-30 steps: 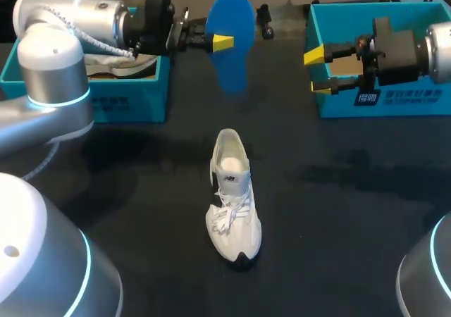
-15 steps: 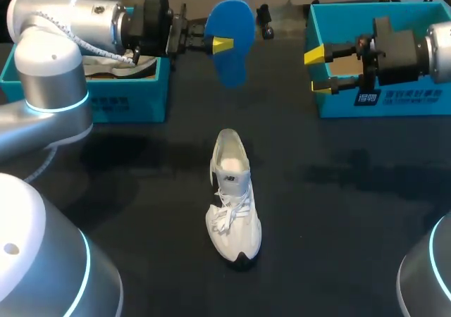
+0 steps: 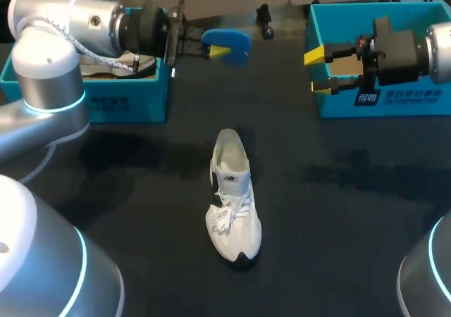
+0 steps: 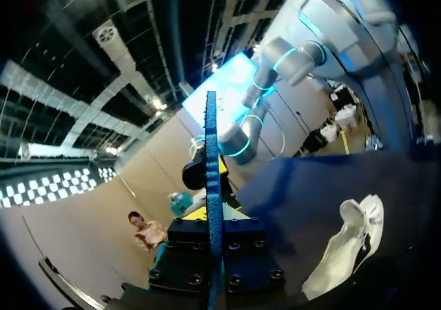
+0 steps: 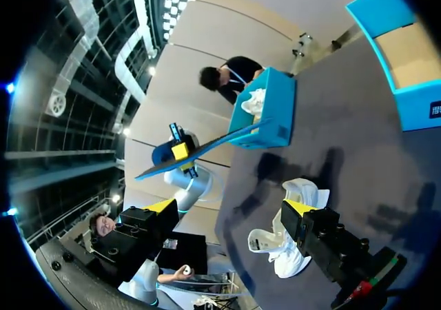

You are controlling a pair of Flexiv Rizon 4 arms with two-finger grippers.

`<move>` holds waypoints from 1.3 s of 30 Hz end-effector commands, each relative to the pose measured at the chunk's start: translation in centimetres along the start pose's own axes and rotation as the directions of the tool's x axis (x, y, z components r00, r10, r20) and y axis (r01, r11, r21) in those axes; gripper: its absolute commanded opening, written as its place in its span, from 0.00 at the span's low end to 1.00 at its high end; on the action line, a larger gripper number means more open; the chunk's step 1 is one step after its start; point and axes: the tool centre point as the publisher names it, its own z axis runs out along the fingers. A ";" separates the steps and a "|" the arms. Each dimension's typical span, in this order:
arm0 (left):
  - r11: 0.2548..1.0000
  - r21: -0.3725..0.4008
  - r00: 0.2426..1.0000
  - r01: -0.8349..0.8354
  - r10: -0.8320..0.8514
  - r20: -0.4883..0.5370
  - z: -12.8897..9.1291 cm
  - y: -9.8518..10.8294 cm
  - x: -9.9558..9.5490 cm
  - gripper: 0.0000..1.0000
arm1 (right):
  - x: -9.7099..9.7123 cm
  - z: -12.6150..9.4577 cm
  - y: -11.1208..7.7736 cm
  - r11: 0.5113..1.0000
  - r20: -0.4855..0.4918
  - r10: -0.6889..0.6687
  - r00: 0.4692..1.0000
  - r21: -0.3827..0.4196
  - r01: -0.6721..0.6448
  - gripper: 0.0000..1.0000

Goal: Take the shoe out of the shoebox, open the shoe tongue, remove and reinsert the insole, then place the shoe into the shoebox

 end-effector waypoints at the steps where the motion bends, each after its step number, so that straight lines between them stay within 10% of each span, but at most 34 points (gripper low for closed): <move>1: 0.926 -0.042 0.926 -0.374 0.375 0.033 0.0 0.5 0.2 0.00 | 0.1 0.2 0.0 1.000 0.003 0.001 1.000 -0.001 -0.001 1.00; 7: 0.777 -0.109 0.773 -0.620 0.629 0.086 0.2 1.1 0.4 0.00 | 0.1 0.2 0.0 1.000 0.003 0.001 1.000 -0.001 -0.001 1.00; 15: 0.387 -0.193 0.373 -0.902 0.922 0.102 0.2 1.7 0.7 0.00 | 0.1 0.2 0.0 1.000 0.003 0.001 1.000 -0.001 -0.001 1.00; 39: 0.459 -0.219 0.445 -0.861 0.889 0.111 0.4 2.1 1.1 0.00 | 0.1 0.6 0.1 1.000 0.000 -0.004 1.000 0.001 0.004 1.00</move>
